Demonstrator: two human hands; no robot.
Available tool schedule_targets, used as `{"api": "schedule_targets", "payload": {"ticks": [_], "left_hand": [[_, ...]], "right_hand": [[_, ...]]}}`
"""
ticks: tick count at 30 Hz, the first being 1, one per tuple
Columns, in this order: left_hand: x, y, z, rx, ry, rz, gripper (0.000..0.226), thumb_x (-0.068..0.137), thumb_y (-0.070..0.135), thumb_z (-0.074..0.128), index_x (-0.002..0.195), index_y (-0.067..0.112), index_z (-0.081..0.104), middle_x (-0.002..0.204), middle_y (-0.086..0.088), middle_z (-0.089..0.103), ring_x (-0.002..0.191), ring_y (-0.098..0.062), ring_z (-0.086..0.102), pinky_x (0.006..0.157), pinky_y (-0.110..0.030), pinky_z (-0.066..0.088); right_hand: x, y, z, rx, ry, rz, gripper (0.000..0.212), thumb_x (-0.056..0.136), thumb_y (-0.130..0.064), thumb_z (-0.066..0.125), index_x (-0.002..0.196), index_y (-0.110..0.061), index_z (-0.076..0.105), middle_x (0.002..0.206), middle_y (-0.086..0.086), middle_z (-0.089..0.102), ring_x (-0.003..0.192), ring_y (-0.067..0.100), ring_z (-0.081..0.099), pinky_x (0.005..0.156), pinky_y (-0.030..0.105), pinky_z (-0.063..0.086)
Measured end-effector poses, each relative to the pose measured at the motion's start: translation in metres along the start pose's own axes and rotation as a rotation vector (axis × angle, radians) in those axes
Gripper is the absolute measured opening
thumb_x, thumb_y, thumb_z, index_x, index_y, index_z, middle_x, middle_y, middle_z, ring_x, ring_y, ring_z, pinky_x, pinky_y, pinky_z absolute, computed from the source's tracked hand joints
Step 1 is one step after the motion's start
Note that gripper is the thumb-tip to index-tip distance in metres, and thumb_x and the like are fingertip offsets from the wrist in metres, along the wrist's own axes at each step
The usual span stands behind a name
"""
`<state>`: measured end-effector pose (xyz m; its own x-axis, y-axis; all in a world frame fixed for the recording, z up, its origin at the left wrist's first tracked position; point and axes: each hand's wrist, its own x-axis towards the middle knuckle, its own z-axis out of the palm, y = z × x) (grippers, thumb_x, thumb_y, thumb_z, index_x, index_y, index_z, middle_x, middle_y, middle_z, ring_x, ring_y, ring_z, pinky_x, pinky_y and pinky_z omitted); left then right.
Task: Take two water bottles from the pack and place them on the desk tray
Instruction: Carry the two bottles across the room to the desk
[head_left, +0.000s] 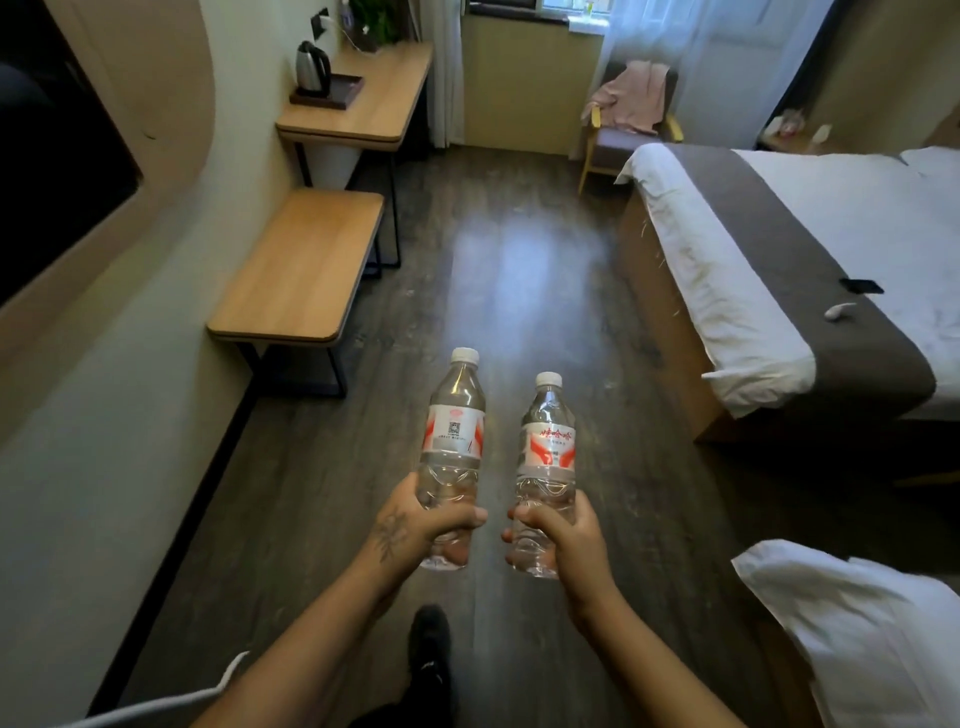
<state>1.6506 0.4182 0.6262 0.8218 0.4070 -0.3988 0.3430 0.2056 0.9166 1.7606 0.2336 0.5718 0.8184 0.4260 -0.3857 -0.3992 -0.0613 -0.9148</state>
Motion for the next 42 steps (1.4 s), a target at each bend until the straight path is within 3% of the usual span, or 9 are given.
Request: {"api": "schedule_targets", "payload": {"ticks": [5, 7, 11, 21, 24, 27, 31, 37, 42], "left_hand": [[0.128, 0.062, -0.027, -0.007, -0.038, 0.009, 0.058, 0.061, 0.028, 0.092, 0.113, 0.016, 0.072, 0.099, -0.014, 0.083, 0.086, -0.025, 0.082, 0.067, -0.027, 0.065], [0.174, 0.085, -0.038, 0.019, -0.053, 0.004, 0.058, 0.063, 0.027, 0.091, 0.116, 0.017, 0.070, 0.101, -0.012, 0.083, 0.088, -0.023, 0.082, 0.070, -0.029, 0.065], [0.257, 0.123, -0.052, -0.014, -0.071, 0.009, 0.045, 0.066, 0.019, 0.090, 0.107, 0.016, 0.072, 0.085, -0.001, 0.085, 0.070, -0.013, 0.080, 0.058, -0.020, 0.062], [0.490, 0.202, -0.080, -0.070, -0.054, -0.012, 0.065, 0.065, 0.016, 0.092, 0.115, -0.009, 0.058, 0.080, -0.013, 0.066, 0.059, -0.021, 0.065, 0.052, -0.031, 0.058], [0.557, 0.234, -0.084, -0.078, -0.035, -0.043, 0.061, 0.068, 0.016, 0.092, 0.115, -0.004, 0.059, 0.083, -0.014, 0.066, 0.060, -0.021, 0.064, 0.056, -0.035, 0.056], [0.620, 0.273, -0.087, -0.109, 0.012, -0.028, 0.051, 0.060, 0.017, 0.092, 0.101, 0.004, 0.064, 0.072, -0.007, 0.066, 0.054, -0.016, 0.063, 0.049, -0.027, 0.055], [0.696, 0.317, -0.091, -0.150, 0.004, -0.018, 0.033, 0.067, 0.007, 0.088, 0.091, 0.008, 0.066, 0.069, -0.006, 0.067, 0.051, -0.014, 0.063, 0.047, -0.025, 0.056], [0.834, 0.374, -0.104, -0.154, -0.009, -0.023, 0.037, 0.067, 0.007, 0.087, 0.097, 0.006, 0.064, 0.077, -0.014, 0.065, 0.052, -0.016, 0.063, 0.048, -0.027, 0.057], [0.969, 0.424, -0.128, -0.123, -0.036, -0.012, 0.040, 0.066, 0.013, 0.086, 0.100, 0.008, 0.066, 0.066, 0.001, 0.070, 0.054, -0.011, 0.066, 0.050, -0.025, 0.059]], "right_hand": [[0.112, -0.059, 0.032, -0.015, 0.043, -0.008, 0.058, 0.071, -0.020, 0.085, 0.125, -0.015, 0.063, 0.103, 0.017, 0.082, 0.080, 0.035, 0.083, 0.063, 0.044, 0.067], [0.153, -0.080, 0.045, -0.021, 0.042, -0.005, 0.059, 0.069, -0.019, 0.084, 0.124, -0.013, 0.062, 0.101, 0.019, 0.081, 0.075, 0.033, 0.082, 0.060, 0.044, 0.067], [0.232, -0.119, 0.064, 0.011, 0.052, 0.006, 0.068, 0.061, -0.024, 0.087, 0.123, -0.011, 0.061, 0.106, 0.027, 0.077, 0.072, 0.032, 0.080, 0.060, 0.045, 0.067], [0.485, -0.200, 0.091, -0.041, -0.009, 0.010, 0.073, 0.060, -0.034, 0.087, 0.125, -0.015, 0.060, 0.110, 0.025, 0.077, 0.077, 0.031, 0.081, 0.062, 0.042, 0.067], [0.560, -0.234, 0.098, -0.035, -0.043, 0.036, 0.074, 0.058, -0.033, 0.087, 0.125, -0.014, 0.060, 0.108, 0.026, 0.077, 0.076, 0.031, 0.081, 0.059, 0.042, 0.066], [0.632, -0.271, 0.108, -0.028, -0.051, 0.035, 0.078, 0.056, -0.029, 0.088, 0.125, -0.007, 0.058, 0.106, 0.029, 0.075, 0.070, 0.030, 0.079, 0.054, 0.040, 0.064], [0.716, -0.310, 0.121, -0.026, -0.050, 0.042, 0.078, 0.053, -0.029, 0.087, 0.122, -0.006, 0.057, 0.098, 0.025, 0.074, 0.067, 0.028, 0.078, 0.052, 0.040, 0.064], [0.856, -0.357, 0.140, -0.052, -0.041, 0.030, 0.073, 0.056, -0.031, 0.088, 0.121, -0.011, 0.059, 0.106, 0.033, 0.075, 0.073, 0.032, 0.079, 0.057, 0.042, 0.065], [0.978, -0.400, 0.165, -0.078, -0.005, 0.001, 0.074, 0.058, -0.036, 0.086, 0.124, -0.016, 0.060, 0.111, 0.026, 0.077, 0.078, 0.032, 0.081, 0.060, 0.041, 0.066]]}}
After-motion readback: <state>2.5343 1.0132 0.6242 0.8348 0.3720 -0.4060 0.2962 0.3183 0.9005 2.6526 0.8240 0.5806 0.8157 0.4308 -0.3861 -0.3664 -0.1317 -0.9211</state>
